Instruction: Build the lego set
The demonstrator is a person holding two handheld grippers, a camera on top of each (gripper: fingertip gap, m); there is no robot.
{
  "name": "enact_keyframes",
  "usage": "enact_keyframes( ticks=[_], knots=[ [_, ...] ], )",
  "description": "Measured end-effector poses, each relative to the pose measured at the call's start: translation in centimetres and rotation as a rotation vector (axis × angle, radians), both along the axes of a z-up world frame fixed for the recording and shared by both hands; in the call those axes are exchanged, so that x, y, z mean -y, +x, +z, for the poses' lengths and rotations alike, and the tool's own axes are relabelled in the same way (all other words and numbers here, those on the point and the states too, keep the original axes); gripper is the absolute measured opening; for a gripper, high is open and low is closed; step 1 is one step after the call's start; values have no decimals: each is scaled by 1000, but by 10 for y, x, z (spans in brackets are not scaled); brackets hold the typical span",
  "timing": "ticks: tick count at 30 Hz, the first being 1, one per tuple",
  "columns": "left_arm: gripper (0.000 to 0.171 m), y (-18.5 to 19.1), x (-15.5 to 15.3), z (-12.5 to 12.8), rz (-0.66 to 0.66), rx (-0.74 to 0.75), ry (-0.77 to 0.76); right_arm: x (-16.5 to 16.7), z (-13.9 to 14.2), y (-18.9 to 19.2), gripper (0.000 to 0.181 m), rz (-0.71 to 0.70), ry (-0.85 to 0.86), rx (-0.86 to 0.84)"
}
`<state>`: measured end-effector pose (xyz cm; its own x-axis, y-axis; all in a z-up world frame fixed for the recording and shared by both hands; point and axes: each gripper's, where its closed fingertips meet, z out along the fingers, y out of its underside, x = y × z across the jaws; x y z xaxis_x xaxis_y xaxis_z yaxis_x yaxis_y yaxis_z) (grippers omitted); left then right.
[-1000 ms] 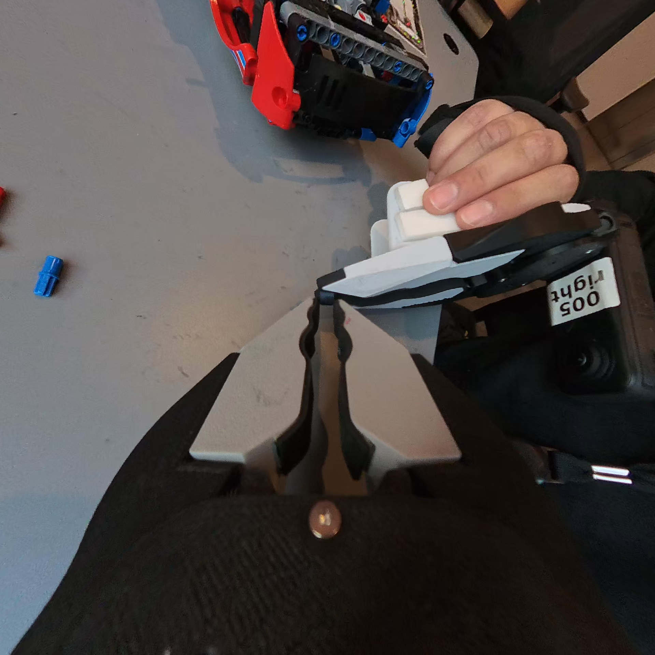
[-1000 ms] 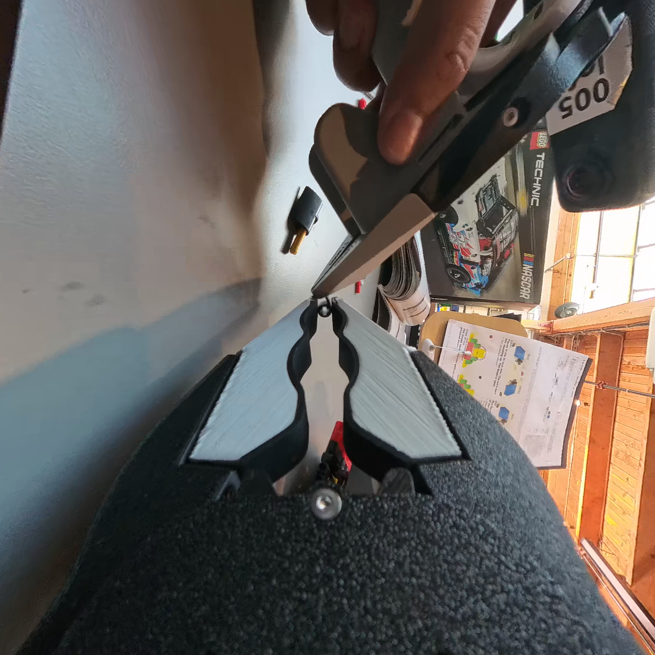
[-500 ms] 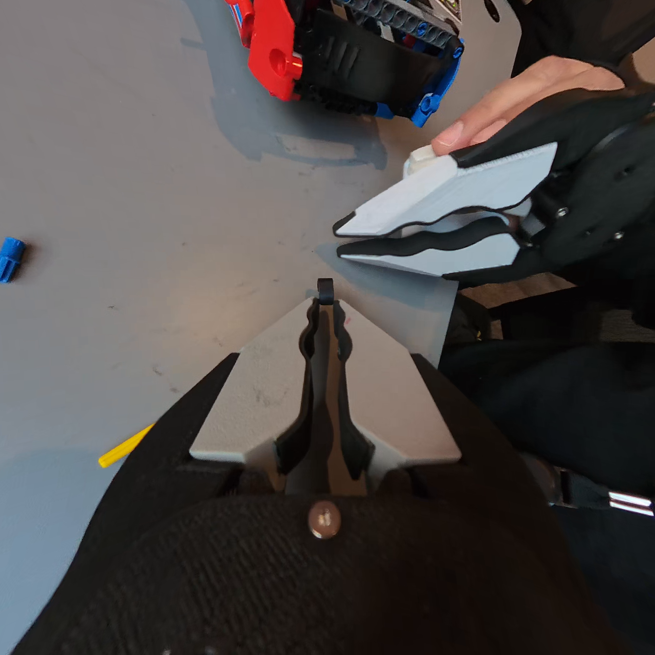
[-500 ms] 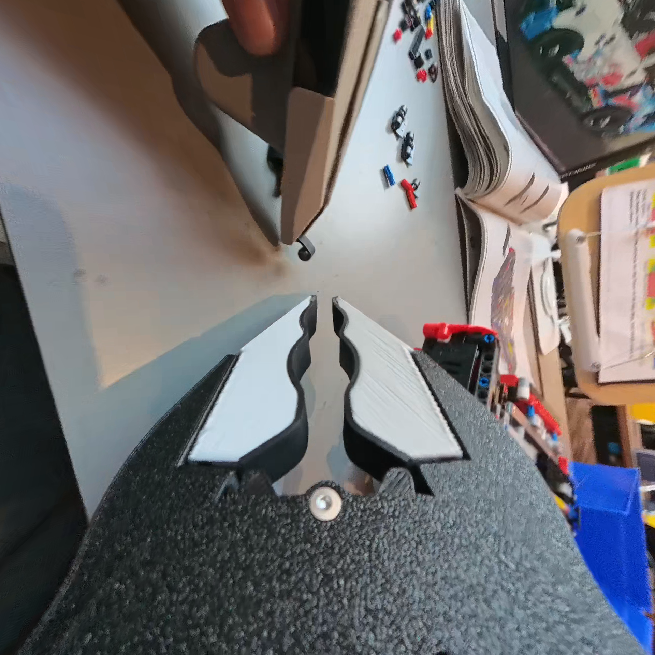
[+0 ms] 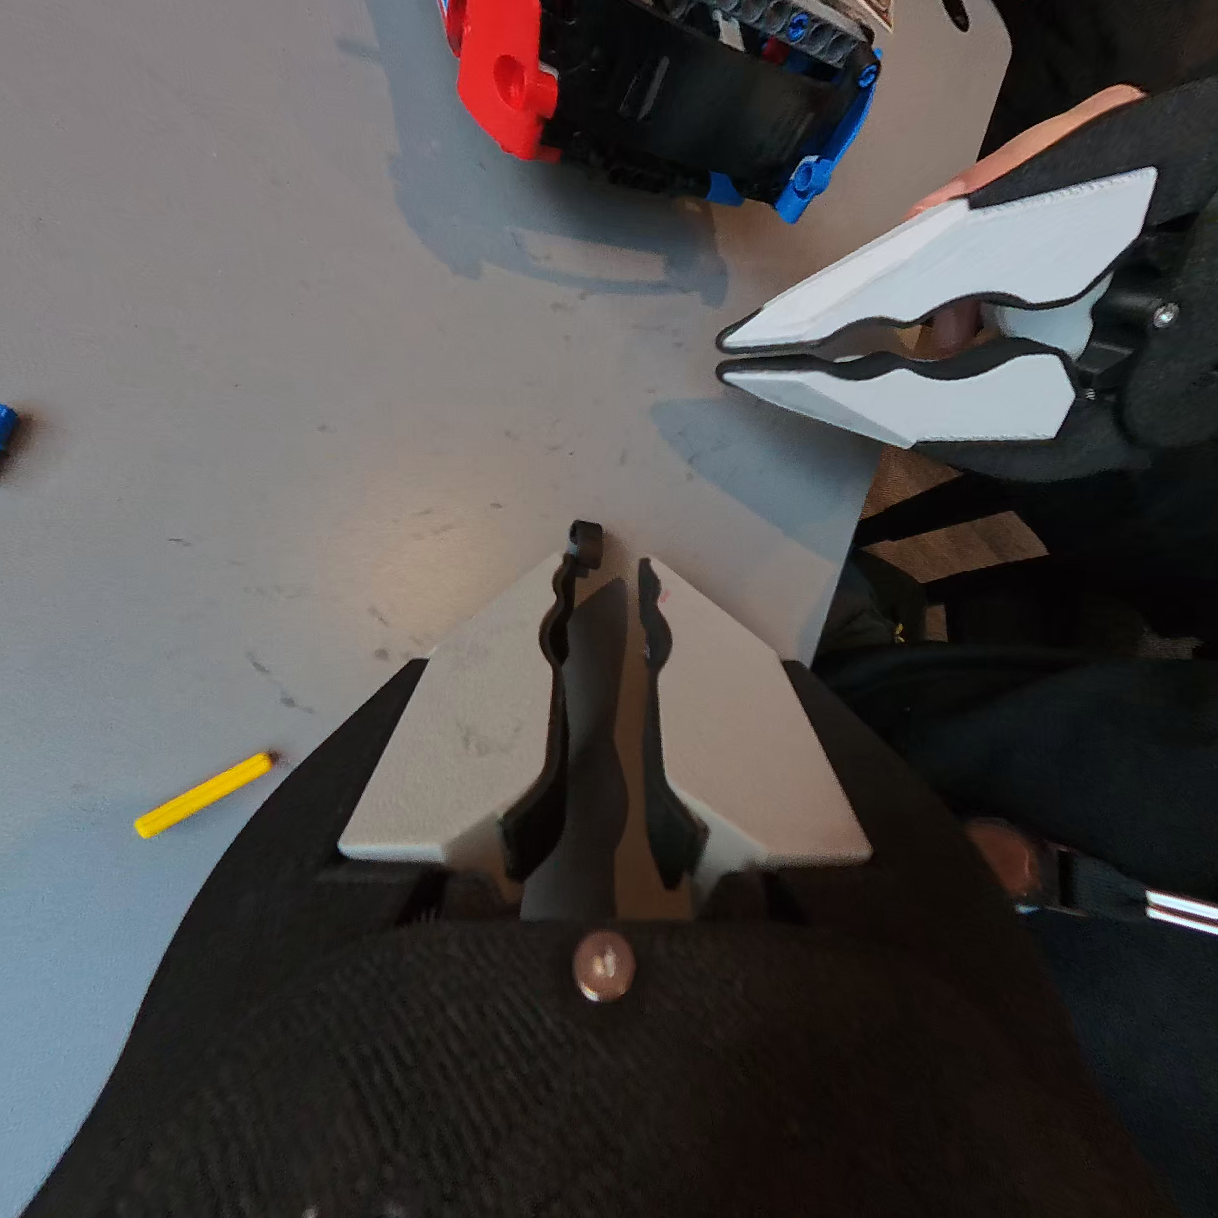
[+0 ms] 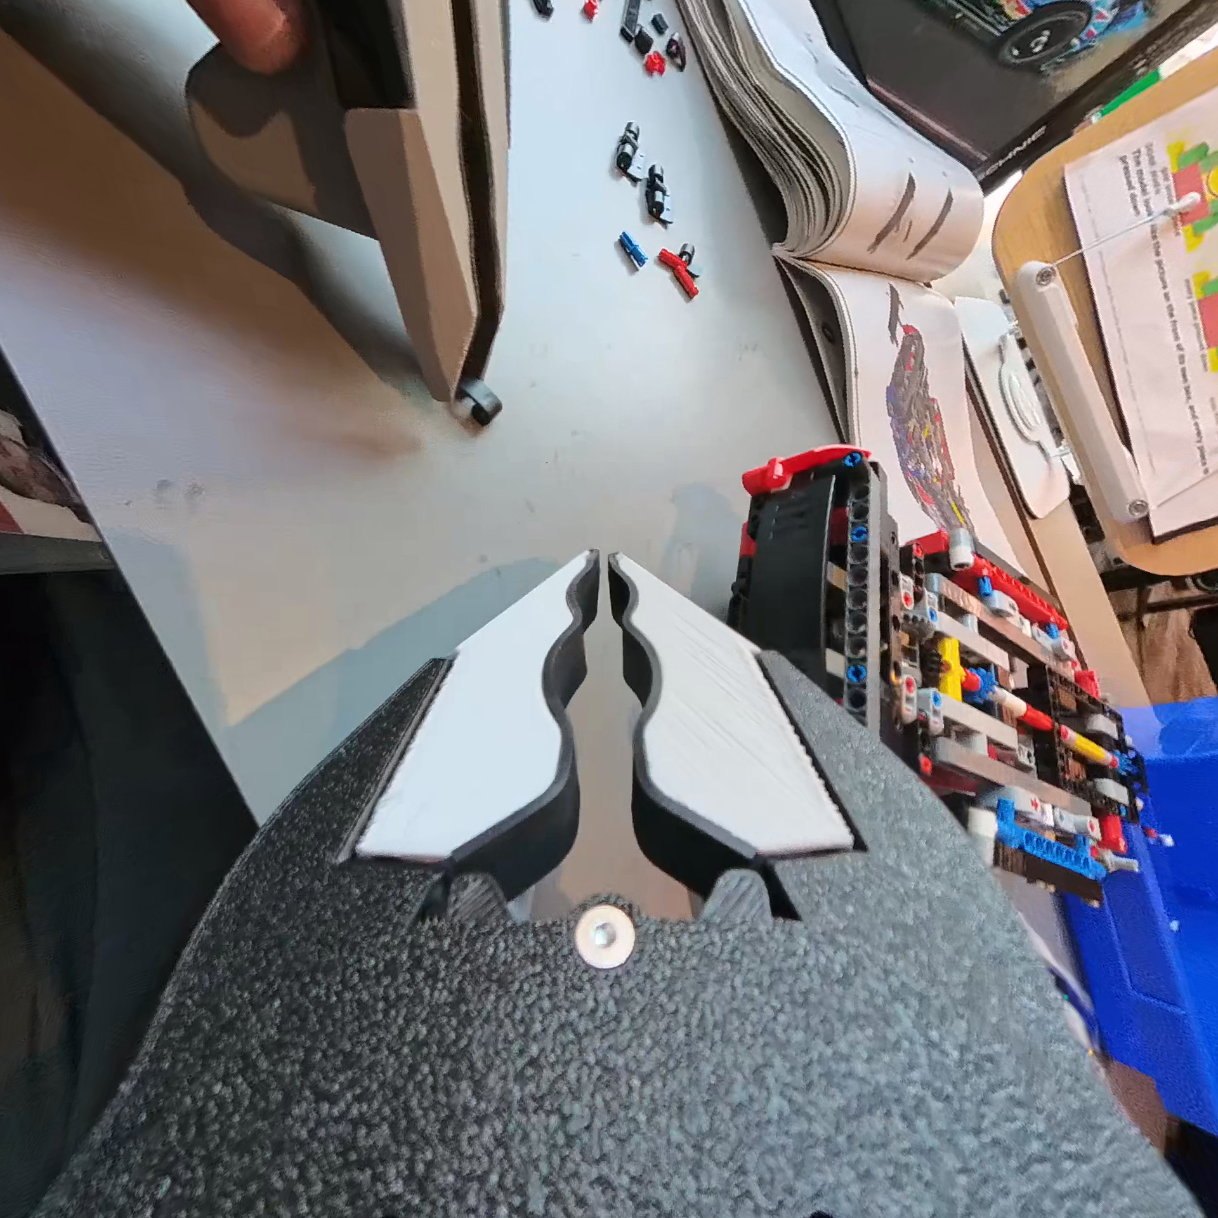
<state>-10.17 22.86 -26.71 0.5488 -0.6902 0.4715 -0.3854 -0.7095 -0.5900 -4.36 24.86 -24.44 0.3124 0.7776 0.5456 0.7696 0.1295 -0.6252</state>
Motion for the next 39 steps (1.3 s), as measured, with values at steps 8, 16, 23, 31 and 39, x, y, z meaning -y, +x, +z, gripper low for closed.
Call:
enact_keyframes(
  ticks=[8,16,23,31,39],
  knots=[
    [28,-21,12,18,-38,-47,65,12,9,-10,3,-82,-257,-267],
    [26,-64,-9,25,-340,-194,334,15,-6,-56,16,-122,-442,-331],
    [27,-67,-9,-5,-551,-276,339,12,-21,-66,25,-155,-474,-237],
    [11,-58,-9,-6,-579,-224,347,13,-29,-68,16,-150,-513,-203],
    [10,-46,-3,-5,-518,-180,319,21,-18,-68,8,109,-493,-205]
  ],
)
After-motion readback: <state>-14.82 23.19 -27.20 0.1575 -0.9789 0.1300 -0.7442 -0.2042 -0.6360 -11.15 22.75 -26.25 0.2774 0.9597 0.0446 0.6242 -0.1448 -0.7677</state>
